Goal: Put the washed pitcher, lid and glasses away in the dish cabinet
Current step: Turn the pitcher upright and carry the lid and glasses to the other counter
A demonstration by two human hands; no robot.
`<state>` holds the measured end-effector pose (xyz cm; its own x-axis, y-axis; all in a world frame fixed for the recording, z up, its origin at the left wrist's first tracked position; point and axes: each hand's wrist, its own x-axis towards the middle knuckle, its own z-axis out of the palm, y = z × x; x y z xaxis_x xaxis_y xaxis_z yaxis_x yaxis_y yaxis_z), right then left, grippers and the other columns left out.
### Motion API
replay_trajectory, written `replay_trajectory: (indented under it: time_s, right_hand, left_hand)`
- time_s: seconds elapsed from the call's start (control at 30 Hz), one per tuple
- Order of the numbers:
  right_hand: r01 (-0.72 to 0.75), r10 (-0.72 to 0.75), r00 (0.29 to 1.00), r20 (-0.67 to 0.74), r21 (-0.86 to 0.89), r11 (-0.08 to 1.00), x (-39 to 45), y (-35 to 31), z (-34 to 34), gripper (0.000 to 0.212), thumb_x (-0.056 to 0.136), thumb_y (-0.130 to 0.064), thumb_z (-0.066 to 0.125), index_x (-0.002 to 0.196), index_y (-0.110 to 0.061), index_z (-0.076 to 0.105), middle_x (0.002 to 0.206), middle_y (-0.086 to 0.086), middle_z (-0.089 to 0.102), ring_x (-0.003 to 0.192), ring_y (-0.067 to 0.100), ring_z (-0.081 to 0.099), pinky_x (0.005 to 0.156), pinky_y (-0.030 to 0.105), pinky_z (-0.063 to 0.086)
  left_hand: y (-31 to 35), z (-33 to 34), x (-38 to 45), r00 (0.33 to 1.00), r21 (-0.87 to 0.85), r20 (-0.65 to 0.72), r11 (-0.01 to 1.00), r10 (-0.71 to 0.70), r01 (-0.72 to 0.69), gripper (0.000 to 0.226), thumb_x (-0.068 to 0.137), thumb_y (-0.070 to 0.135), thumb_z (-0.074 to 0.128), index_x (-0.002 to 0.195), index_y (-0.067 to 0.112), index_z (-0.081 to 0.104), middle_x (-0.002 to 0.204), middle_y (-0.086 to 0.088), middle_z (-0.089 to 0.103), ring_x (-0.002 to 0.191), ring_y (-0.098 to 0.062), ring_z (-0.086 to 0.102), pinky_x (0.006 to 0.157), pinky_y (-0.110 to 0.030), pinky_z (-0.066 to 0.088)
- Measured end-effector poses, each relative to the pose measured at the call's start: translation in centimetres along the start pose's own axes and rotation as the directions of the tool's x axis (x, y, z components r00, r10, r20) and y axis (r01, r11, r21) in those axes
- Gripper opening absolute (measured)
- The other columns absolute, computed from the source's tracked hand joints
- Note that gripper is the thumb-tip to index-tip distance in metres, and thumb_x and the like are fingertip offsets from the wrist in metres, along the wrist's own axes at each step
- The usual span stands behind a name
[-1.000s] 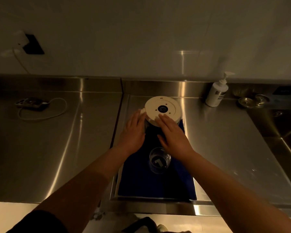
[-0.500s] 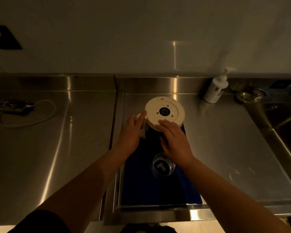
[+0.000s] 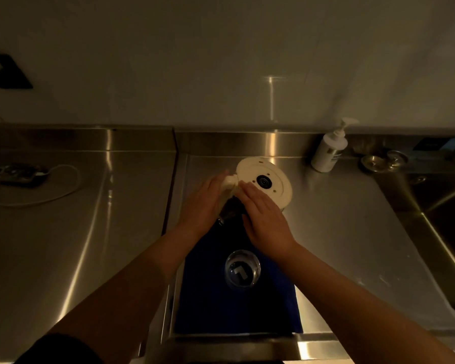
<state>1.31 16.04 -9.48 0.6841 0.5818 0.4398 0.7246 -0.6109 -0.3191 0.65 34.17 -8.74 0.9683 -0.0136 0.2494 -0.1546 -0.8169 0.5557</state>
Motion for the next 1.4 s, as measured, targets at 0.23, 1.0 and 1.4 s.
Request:
replay_trajectory:
  time_s: [0.23,1.0,1.4]
  right_hand:
    - [0.016,-0.016,1.000,-0.006,0.011,1.000,1.6,2.4,-1.9,0.065,0.086,0.003,0.058,0.145,-0.008,0.031,0.153,0.010,0.025,0.143,0.019,0.017,0.114,0.030,0.017]
    - [-0.054,0.039,0.986,-0.161,-0.091,0.994,0.6,5.1,-3.3,0.068,0.083,-0.005,0.068,0.140,-0.008,0.033,0.146,0.021,0.034,0.139,0.033,0.024,0.111,0.042,0.023]
    - [0.012,-0.065,0.987,-0.145,-0.339,0.941,1.7,5.4,-3.3,0.052,0.084,-0.018,0.052,0.135,-0.009,0.042,0.134,0.014,0.051,0.128,0.029,0.037,0.111,0.049,0.013]
  left_hand:
    - [4.7,0.1,1.7,0.996,-0.066,-0.006,0.994,0.091,-0.092,0.041,0.099,0.012,0.042,0.140,0.009,0.040,0.142,-0.010,0.044,0.129,-0.022,0.041,0.107,-0.030,0.031]
    - [6.1,2.9,3.9,0.958,0.114,0.088,0.952,0.274,-0.283,0.094,0.084,-0.011,0.051,0.141,0.019,-0.016,0.150,0.007,-0.014,0.140,-0.007,-0.010,0.112,-0.018,-0.015]
    - [5.4,4.4,2.9,0.997,-0.045,0.034,0.997,0.068,-0.066,0.075,0.092,-0.003,0.048,0.151,0.023,0.010,0.158,-0.008,0.009,0.142,-0.027,0.021,0.114,-0.041,0.028]
